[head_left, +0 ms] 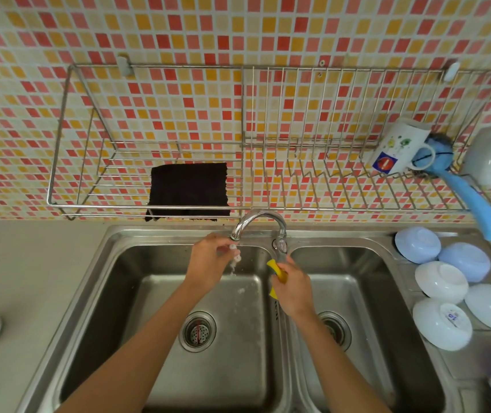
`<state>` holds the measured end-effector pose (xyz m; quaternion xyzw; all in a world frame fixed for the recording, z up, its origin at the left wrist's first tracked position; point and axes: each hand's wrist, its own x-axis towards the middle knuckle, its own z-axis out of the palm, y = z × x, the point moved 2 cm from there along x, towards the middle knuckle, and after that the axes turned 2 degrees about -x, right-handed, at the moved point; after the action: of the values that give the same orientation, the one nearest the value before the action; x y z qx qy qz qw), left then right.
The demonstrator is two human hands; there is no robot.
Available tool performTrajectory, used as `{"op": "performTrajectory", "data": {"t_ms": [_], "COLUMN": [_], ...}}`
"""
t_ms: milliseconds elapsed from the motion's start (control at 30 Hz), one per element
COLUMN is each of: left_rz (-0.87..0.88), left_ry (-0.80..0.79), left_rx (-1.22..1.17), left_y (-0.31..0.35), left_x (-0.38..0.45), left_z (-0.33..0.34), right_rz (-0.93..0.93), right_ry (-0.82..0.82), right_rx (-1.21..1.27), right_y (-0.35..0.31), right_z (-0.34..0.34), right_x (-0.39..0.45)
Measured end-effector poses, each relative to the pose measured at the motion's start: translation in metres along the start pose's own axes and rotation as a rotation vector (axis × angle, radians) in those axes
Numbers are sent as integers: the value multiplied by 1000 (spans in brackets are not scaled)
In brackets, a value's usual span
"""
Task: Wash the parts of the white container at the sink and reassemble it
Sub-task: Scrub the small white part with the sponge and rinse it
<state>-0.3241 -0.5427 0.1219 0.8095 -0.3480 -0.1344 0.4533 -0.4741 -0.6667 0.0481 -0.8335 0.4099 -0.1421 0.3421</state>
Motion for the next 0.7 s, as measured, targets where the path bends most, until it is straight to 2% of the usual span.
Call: {"op": "performTrajectory", "data": {"t_ms": [200, 333, 433, 633, 700], "left_rz": [-90, -257, -353, -262, -228], "left_ry": [51, 114, 139, 23, -18], "left_rx": [-14, 27, -27, -91, -86], "left_y": [1, -2, -7, -10, -13], "left_x": [1, 4, 5, 3, 1], "left_z": [1, 2, 3, -2, -6], "right_rz": [25, 28, 28, 66, 180], "right_ry": [4, 0, -7, -8, -32], "right_rx": [15, -2, 4, 145, 266], "right_y": [3, 1, 0, 1, -1], "right_z": [-2, -2, 0, 7, 10], "right_x": [-2, -5, -8, -8, -7]}}
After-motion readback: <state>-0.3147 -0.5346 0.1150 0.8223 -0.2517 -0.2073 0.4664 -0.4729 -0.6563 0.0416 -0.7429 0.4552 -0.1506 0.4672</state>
